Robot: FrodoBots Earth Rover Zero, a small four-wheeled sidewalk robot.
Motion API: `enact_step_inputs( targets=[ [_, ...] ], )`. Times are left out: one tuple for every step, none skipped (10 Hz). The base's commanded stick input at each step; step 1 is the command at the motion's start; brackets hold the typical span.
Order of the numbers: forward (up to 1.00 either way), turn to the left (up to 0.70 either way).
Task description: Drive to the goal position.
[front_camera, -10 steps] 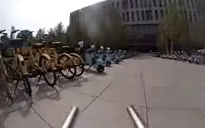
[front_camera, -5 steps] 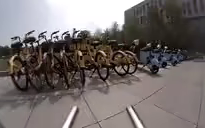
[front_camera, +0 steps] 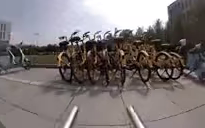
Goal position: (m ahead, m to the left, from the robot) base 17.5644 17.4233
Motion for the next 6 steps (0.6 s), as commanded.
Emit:
enact_step_inputs(
  targets=[
    [0.00, 1.00],
    [0.00, 1.00],
    [0.00, 1.00],
    [0.00, 1.00],
    [0.00, 1.00],
    [0.00, 1.00]
  ],
)
